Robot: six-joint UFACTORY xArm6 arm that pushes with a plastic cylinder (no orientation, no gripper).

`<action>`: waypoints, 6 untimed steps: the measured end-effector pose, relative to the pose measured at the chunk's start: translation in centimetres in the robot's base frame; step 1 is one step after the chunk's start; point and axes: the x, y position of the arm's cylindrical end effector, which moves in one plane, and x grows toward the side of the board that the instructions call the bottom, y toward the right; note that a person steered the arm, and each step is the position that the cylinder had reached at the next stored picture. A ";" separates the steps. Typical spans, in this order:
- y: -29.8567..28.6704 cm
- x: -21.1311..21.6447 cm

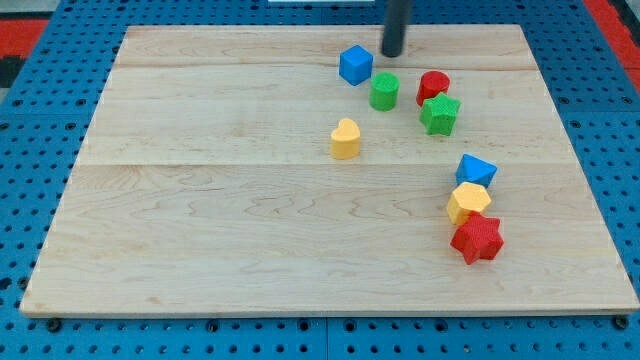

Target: Make a triangle of blocks out of green circle blue cube and yellow heart

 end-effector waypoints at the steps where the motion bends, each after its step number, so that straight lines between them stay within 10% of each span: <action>1: -3.6 2.5; 4: -14.0 12.0; 6: -8.6 21.5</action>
